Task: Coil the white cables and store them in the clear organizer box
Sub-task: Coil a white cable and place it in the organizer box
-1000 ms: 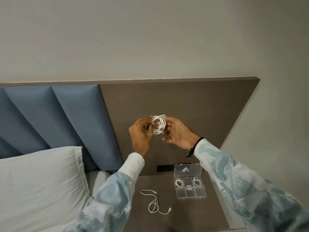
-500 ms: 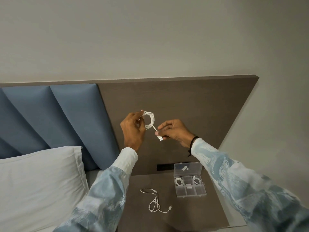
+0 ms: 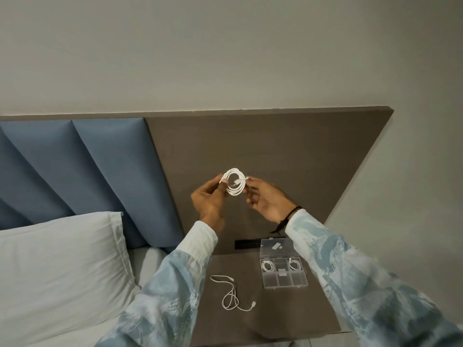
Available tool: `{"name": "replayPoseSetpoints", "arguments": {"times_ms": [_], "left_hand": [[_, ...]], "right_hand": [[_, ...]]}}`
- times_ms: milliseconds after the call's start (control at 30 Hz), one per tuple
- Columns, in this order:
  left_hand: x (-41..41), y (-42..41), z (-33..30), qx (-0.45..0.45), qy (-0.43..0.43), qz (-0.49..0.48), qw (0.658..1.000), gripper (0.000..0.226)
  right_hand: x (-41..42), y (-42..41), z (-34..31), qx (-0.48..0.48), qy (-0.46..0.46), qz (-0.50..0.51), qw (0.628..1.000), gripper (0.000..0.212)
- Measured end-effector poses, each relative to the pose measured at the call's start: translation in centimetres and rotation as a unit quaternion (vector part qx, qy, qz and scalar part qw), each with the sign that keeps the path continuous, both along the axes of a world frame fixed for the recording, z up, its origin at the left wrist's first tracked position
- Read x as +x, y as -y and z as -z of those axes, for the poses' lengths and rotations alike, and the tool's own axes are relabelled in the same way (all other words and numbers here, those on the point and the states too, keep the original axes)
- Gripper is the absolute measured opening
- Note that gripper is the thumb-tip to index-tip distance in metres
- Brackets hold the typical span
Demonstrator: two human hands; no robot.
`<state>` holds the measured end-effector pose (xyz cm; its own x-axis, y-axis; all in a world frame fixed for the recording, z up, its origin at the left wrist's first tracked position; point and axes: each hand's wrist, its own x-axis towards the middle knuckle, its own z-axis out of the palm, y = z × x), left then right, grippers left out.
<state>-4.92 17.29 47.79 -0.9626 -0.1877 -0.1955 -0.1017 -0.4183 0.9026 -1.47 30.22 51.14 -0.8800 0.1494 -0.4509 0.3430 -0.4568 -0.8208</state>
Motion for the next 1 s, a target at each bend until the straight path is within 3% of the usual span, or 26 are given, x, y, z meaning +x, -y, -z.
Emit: {"name": "replayPoseSetpoints", "arguments": {"times_ms": [200,333,467,567,733,833,1000], "left_hand": [[-0.2,-1.0,1.6,-0.031,-0.006,0.003,0.999,0.029],[-0.3,-2.1,2.5,-0.045,-0.022,0.052,0.997,0.026],[-0.6,-3.9,3.4,-0.035,0.003,0.115,0.993,0.028],[-0.6,-5.6,5.1,-0.052,0.019,0.147,0.988,0.028],[0.3,-11.2,13.2,-0.120,0.060,0.182,0.974,0.018],[1.6,-13.5,17.7,-0.139,0.074,0.226,0.961,0.026],[2.5,-17.5,31.2,-0.212,0.133,0.251,0.935,0.031]], "right_hand": [[0.5,-1.4,0.5,0.043,-0.011,-0.059,0.997,0.016],[0.7,-2.7,1.9,0.136,-0.035,-0.075,0.987,0.013],[0.8,-5.5,3.4,0.140,-0.035,-0.096,0.985,0.010],[1.0,-8.1,5.1,0.226,-0.002,-0.116,0.967,0.024],[1.1,-13.5,13.3,0.230,0.067,-0.079,0.968,0.023],[1.9,-15.6,18.4,0.208,0.097,-0.040,0.972,0.024],[2.5,-19.6,32.3,0.154,0.196,-0.057,0.967,0.026]]}}
